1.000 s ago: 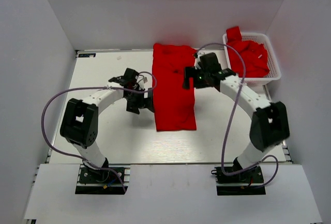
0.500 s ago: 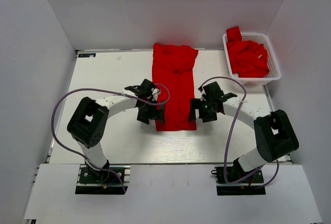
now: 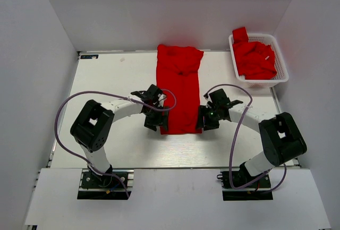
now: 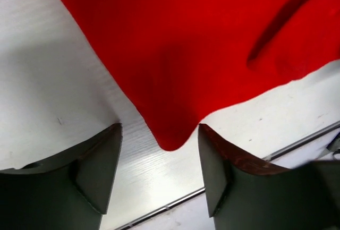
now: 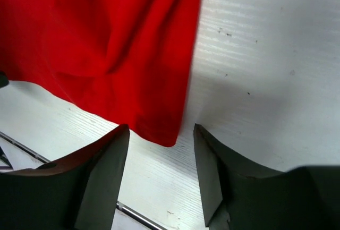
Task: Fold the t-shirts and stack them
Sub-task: Grab the bottom of the folded rectangular tshirt with both arms
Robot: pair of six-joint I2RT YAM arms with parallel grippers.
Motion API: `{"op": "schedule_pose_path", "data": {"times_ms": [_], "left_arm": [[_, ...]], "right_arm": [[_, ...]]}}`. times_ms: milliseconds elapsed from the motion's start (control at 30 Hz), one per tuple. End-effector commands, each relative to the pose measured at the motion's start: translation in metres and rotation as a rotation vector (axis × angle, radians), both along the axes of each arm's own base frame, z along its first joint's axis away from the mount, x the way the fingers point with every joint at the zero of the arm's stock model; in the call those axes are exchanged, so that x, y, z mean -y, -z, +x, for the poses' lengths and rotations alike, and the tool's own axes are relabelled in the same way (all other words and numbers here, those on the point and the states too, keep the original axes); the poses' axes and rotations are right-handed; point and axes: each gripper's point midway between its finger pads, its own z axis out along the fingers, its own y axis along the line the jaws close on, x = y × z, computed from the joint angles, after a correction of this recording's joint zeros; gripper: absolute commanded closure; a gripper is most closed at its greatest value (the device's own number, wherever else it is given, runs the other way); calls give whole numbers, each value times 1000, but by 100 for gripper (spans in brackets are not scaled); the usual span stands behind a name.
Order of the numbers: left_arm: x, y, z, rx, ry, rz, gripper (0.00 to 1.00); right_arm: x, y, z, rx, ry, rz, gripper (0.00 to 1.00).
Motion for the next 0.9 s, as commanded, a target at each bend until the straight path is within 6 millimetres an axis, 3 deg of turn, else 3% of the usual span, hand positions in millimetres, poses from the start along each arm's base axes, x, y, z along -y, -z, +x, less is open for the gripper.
{"op": "schedule_pose_path", "data": {"times_ms": [0,100,200,233,267,333,400,433,467,567,700,867], "left_arm": [[-14,22,-26,-48,19,75,32],[-14,26,-28,-55,17,91,37],[-15,26,-27,-52,6,99,48],[-17,28,-30,-59,6,104,49],[-16,28,-30,-63,-4,104,49],[-18,31,-30,-57,-6,111,59],[-20,33,-33,-75,-14,122,75],[-21,34,-32,-69,-17,129,96],[-23,34,-34,-78,-16,135,100],[-26,29,-40,-73,-18,141,100],[-22,17,-51,-80,-5,76,100],[-13,1,-61,-79,28,18,100]], "right_arm": [[-2,6,-3,-5,10,27,44],[0,15,-7,-21,15,19,52],[1,20,-6,-29,18,15,72],[2,22,-7,-33,23,7,84],[4,21,-7,-25,26,2,88],[10,22,-6,-10,49,-26,100],[15,19,-9,6,62,-36,100],[19,21,-15,-7,67,-44,100],[18,11,-16,25,73,-25,100],[28,16,-38,-5,87,-32,100],[25,5,-61,-7,82,52,100],[23,2,-72,-39,87,79,100]]}}
